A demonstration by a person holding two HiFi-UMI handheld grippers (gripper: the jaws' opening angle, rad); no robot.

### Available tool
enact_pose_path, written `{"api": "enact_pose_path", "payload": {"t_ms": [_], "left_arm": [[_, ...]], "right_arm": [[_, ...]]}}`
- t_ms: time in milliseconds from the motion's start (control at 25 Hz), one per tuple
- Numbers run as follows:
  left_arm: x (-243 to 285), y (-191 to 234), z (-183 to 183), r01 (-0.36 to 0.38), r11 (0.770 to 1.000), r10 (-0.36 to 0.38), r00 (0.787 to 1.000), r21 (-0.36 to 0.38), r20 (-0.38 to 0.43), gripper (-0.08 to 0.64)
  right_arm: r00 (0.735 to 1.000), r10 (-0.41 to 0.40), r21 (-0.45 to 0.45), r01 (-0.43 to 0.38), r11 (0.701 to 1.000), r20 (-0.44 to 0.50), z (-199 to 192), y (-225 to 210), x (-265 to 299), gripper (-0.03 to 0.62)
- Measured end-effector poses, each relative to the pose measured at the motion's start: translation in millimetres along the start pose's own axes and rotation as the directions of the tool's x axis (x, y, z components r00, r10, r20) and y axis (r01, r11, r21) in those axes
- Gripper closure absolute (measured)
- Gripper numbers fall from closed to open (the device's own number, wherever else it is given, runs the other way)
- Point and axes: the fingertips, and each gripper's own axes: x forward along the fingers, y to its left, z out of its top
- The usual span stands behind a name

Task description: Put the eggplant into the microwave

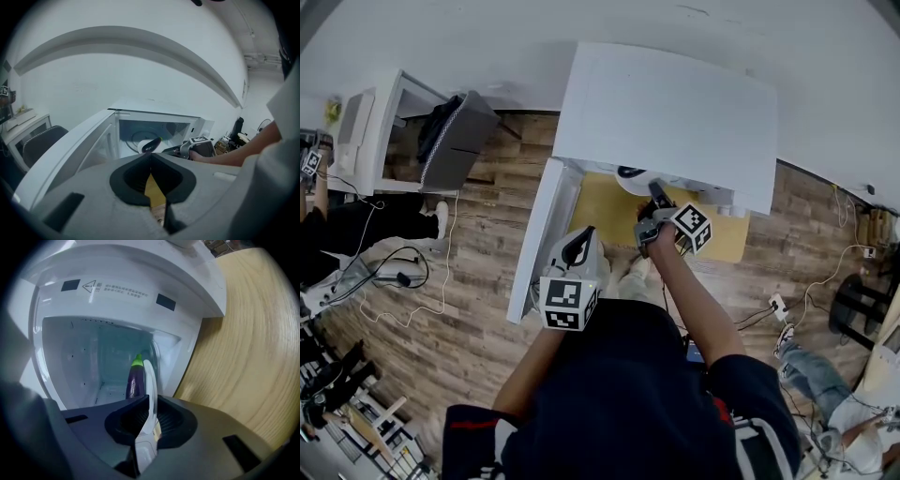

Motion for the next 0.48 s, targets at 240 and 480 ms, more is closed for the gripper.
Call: {"api": "enact_pose_path", "payload": {"t_ms": [240, 480], "left_arm": [[-1.8, 0.4, -2.5, -0.003, 1.000, 0.003, 1.000, 0.001, -0.003, 0.543], [-3.4, 0.6, -3.7, -0.001, 1.000, 0.001, 1.000, -0.001, 0.000, 0.543]], "right_arm": [[1.000, 0.004, -0.016, -0.004, 1.000, -0.020, -1.7, 2.5, 7.1, 0.569], [0.999, 0.010, -0.040, -0.012, 0.999, -0.036, -3.3, 1.0, 8.6, 0.552]]}}
